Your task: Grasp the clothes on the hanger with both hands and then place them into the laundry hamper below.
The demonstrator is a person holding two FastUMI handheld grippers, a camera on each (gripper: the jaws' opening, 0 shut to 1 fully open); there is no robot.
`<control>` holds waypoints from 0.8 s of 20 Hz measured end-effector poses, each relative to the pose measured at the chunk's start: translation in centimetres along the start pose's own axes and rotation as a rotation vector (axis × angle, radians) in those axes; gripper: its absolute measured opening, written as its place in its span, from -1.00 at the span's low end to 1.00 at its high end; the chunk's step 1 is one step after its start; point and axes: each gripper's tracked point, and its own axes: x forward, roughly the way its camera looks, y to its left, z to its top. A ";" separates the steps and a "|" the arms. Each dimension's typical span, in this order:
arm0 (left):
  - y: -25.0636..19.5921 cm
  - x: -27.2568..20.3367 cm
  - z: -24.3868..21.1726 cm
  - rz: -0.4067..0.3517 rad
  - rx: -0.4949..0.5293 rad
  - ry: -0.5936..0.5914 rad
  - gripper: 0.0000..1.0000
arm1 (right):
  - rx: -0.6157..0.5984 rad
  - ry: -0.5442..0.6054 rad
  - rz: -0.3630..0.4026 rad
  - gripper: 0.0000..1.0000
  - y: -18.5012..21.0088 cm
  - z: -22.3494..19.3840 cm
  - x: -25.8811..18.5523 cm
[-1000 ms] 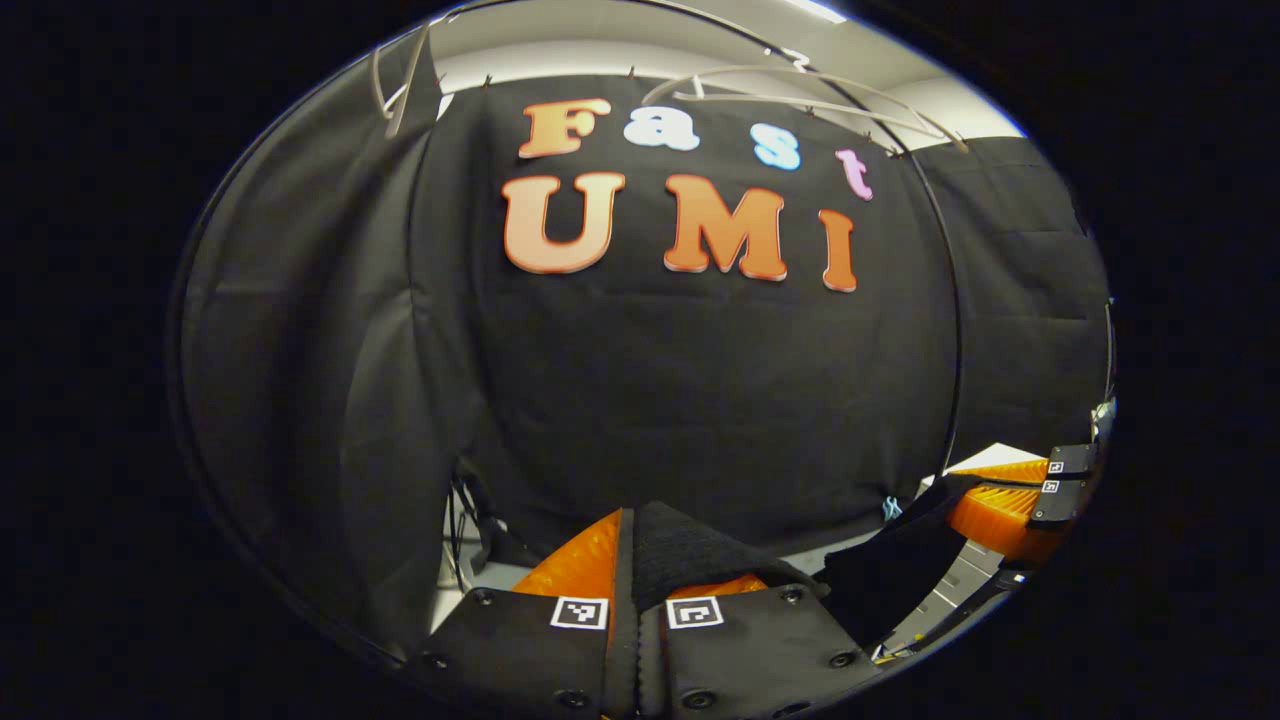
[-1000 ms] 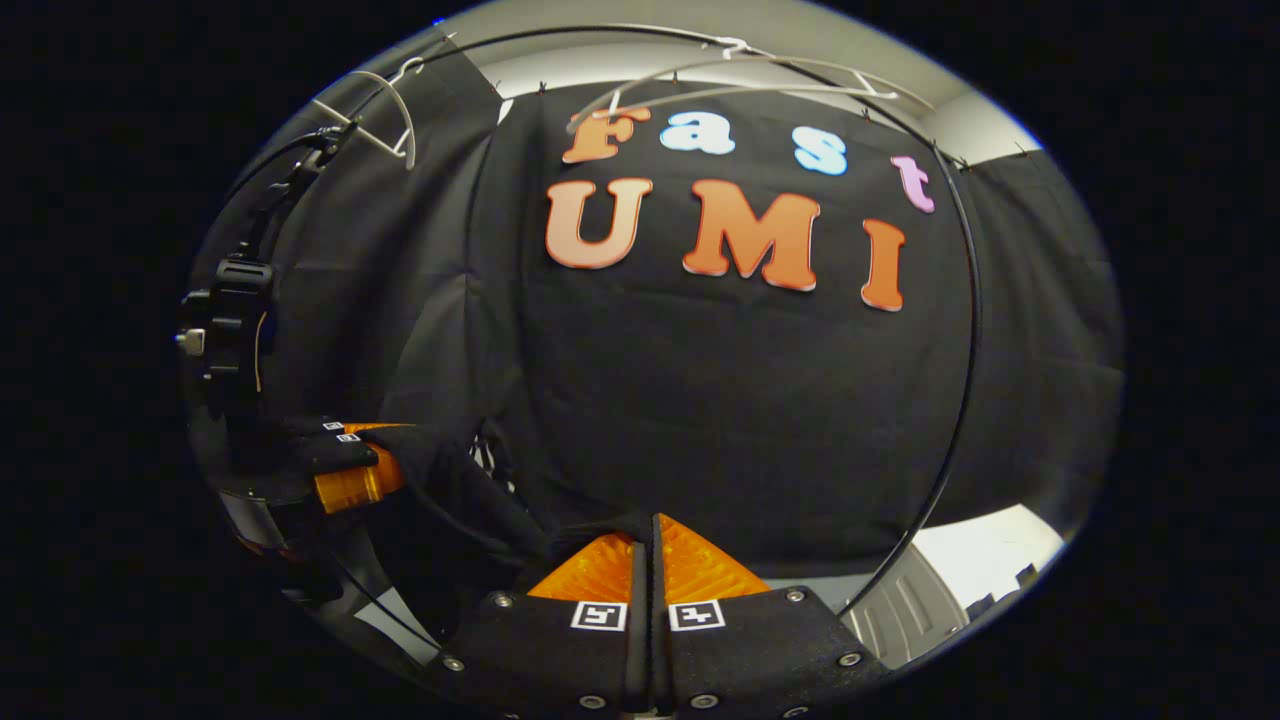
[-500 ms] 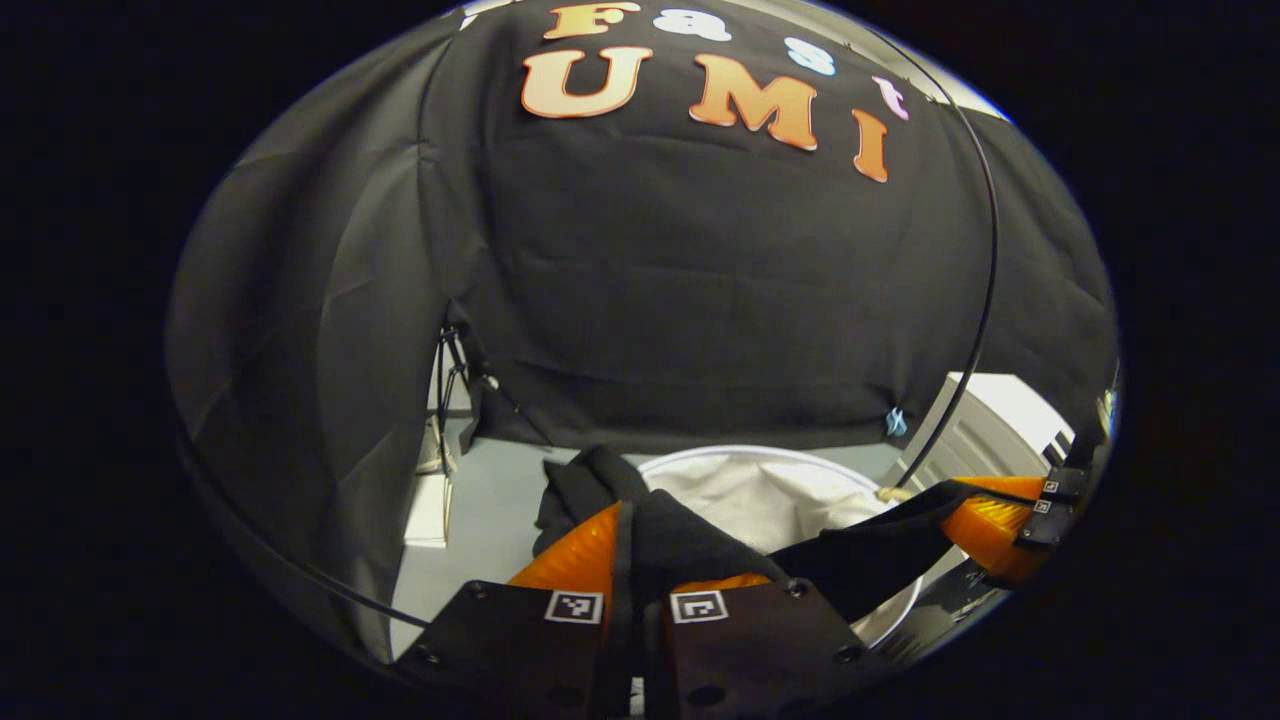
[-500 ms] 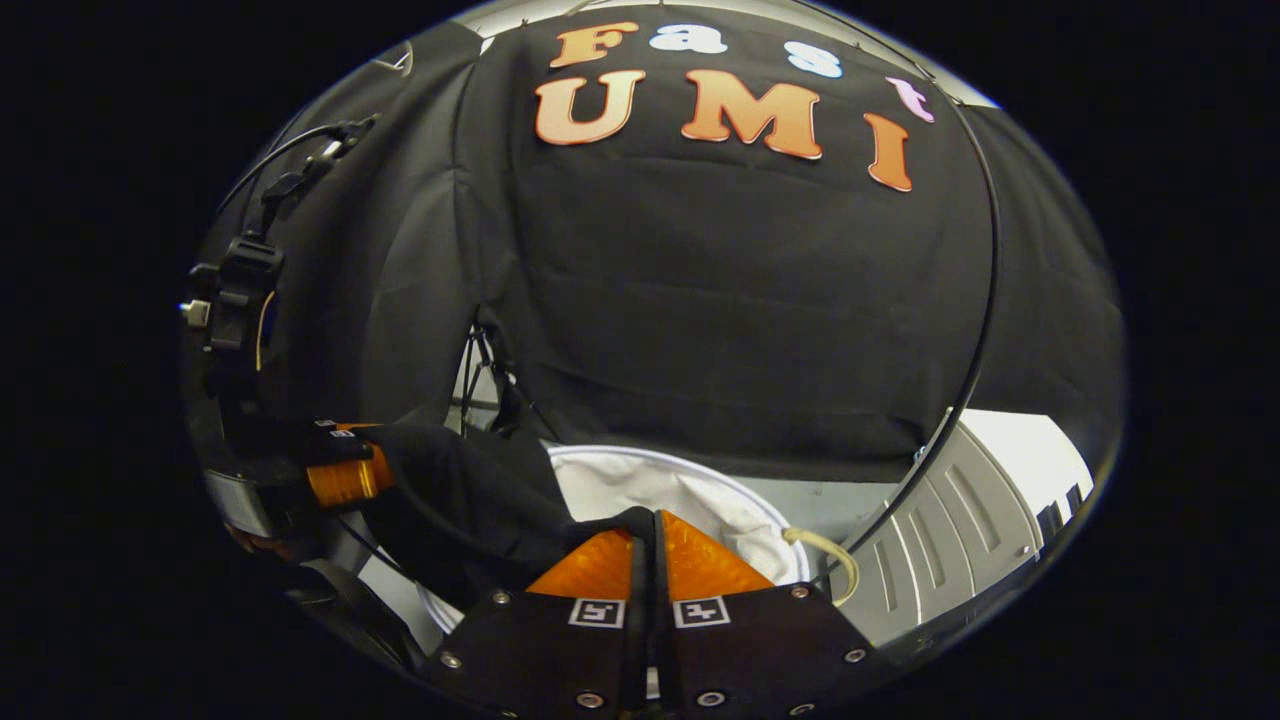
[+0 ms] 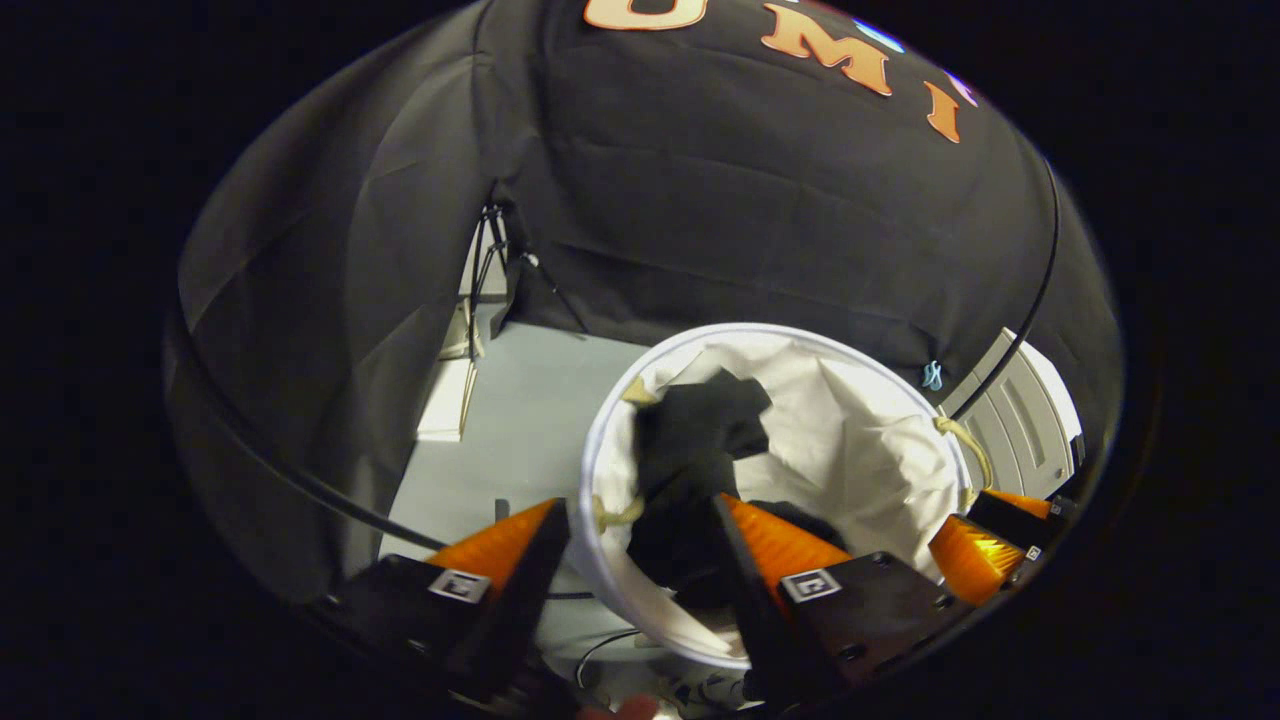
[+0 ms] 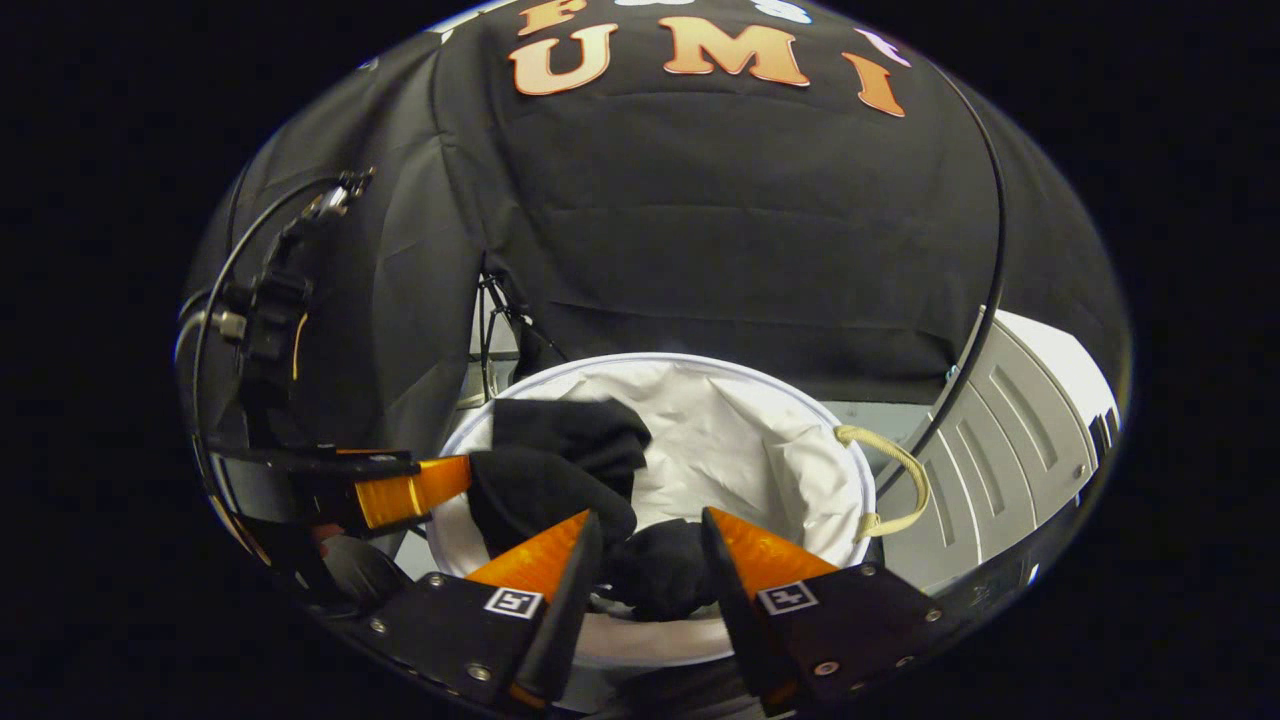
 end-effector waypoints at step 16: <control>-2.2 -8.3 9.2 -0.101 0.030 -0.311 0.96 | 0.042 -0.108 -0.109 0.86 -5.3 5.7 -5.6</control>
